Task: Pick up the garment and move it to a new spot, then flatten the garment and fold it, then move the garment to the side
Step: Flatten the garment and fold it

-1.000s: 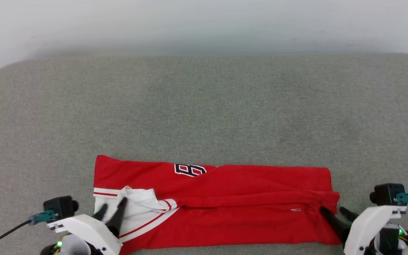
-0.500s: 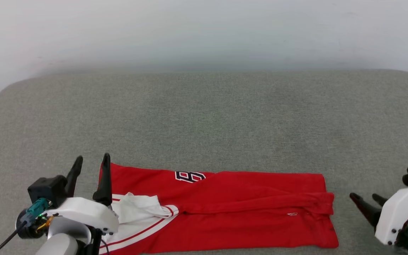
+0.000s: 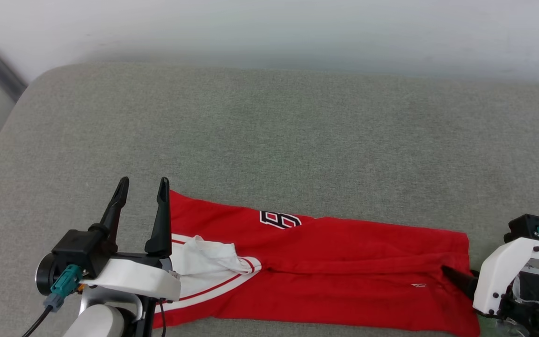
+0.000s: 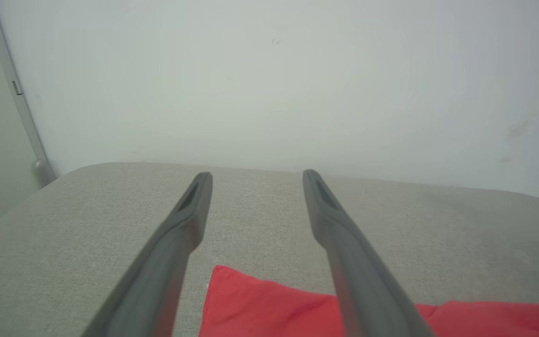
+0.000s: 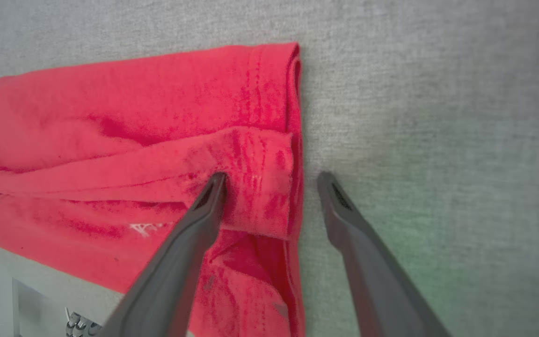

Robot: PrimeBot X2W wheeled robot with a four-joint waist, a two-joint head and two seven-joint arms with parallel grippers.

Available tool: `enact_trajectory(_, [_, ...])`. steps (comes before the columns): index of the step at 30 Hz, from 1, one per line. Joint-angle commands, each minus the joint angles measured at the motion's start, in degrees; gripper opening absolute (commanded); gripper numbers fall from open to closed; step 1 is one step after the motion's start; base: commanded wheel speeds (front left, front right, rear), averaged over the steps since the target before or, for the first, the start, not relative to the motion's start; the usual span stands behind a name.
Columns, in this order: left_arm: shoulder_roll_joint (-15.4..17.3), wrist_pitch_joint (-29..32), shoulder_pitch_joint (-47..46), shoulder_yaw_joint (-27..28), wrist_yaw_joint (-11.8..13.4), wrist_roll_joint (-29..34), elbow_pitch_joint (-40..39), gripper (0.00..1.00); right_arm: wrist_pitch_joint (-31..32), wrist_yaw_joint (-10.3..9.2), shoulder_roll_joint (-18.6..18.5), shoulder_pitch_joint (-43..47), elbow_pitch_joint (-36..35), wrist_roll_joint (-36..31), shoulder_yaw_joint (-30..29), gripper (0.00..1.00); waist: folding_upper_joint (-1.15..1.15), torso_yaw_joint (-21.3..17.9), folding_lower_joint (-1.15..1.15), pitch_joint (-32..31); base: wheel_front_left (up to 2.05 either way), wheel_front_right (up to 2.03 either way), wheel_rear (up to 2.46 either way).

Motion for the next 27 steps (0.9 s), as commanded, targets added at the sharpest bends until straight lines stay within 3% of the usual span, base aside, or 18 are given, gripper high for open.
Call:
enact_trajectory(1, [-0.2, -0.1, 0.6, 0.1, -0.3, 0.4, -0.1, 1.0, 0.0, -0.02, 0.7, -0.2, 1.5, 0.5, 0.7, 1.0, 0.0, 0.9, 0.0, 0.8, 0.0, 0.0, 0.0])
enact_trajectory(4, [-0.6, -0.1, 0.4, 0.2, -0.9, 1.0, 0.4, 1.0, 1.0, -0.01, 1.8, -0.1, 5.0, 1.8, 2.7, 1.0, 0.0, 1.6, 0.0, 1.1, 0.0, 0.0, 0.0])
enact_trajectory(5, [-0.7, -0.1, 0.5, 0.2, -1.0, 1.1, 0.6, 1.0, 1.3, 0.05, 2.2, 0.0, 5.8, 2.3, 3.5, 0.87, 0.0, 1.7, 0.0, 1.2, 0.0, 0.0, 0.0])
enact_trajectory(6, [-0.8, -0.1, 0.5, 0.2, -1.2, 1.1, 0.8, 1.0, 1.7, 0.07, 2.5, 0.2, 6.5, 2.9, 4.2, 0.36, 0.0, 1.8, 0.0, 1.2, 0.0, 0.0, 0.0])
enact_trajectory(7, [-0.8, -0.1, 0.5, 0.2, -1.4, 1.2, 1.0, 1.0, 1.8, 0.07, 2.7, 0.2, 7.0, 3.3, 4.7, 0.0, 0.0, 1.8, 0.0, 1.2, 0.0, 0.0, 0.0])
enact_trajectory(19, [-0.4, -0.1, 2.1, 0.3, -1.2, 1.8, 2.3, 1.0, -0.8, 0.04, -3.0, -1.7, 1.2, 4.8, 7.1, 0.0, 0.0, -1.6, 0.0, -1.9, 0.0, 0.0, 0.0])
enact_trajectory(27, [0.2, 0.3, 3.0, 0.2, -0.5, 2.0, 1.5, 1.0, -1.1, -0.03, -6.0, -0.9, 1.3, 3.7, -0.2, 0.0, 0.0, -4.6, 0.0, -3.0, 0.0, 0.0, 0.0])
